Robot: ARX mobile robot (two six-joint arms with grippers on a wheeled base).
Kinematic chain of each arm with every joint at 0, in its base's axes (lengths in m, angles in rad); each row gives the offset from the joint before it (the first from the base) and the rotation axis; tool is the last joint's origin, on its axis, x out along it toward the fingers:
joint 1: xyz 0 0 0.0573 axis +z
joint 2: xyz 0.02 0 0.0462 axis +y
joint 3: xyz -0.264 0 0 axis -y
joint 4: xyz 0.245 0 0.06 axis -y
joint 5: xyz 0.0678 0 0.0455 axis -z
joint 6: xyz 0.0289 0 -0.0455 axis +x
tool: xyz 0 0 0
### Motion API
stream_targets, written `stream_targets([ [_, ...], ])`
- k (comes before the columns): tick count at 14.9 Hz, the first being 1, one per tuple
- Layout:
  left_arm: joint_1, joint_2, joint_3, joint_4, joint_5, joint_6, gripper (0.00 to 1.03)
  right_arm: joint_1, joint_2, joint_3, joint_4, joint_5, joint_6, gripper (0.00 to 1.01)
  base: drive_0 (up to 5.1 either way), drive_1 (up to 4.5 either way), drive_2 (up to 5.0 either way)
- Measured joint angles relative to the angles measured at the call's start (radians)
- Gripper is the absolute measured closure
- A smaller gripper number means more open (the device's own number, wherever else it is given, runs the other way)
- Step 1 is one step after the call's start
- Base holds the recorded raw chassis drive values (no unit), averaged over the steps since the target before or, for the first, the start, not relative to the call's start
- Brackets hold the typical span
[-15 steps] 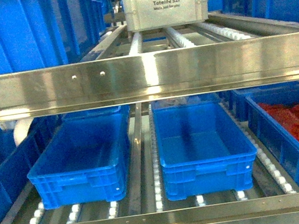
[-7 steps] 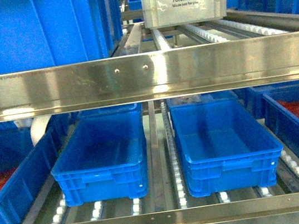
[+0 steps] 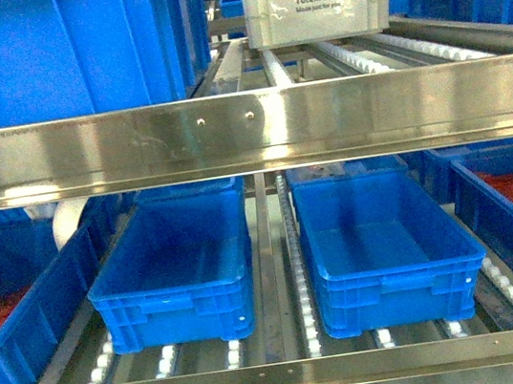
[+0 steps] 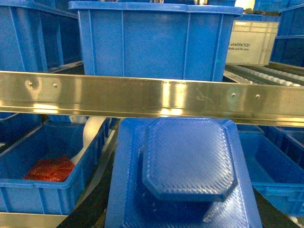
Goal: Sort blue parts and orange caps into right shelf containers
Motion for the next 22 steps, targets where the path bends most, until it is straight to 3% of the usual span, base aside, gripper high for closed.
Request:
stream_targets([
  [22, 0.0, 0.0, 0.0, 0.0, 0.002, 0.004, 0.62, 0.0, 0.0, 0.0, 0.0, 0.003, 0.0, 0.58, 0.0, 0.0, 0.0],
])
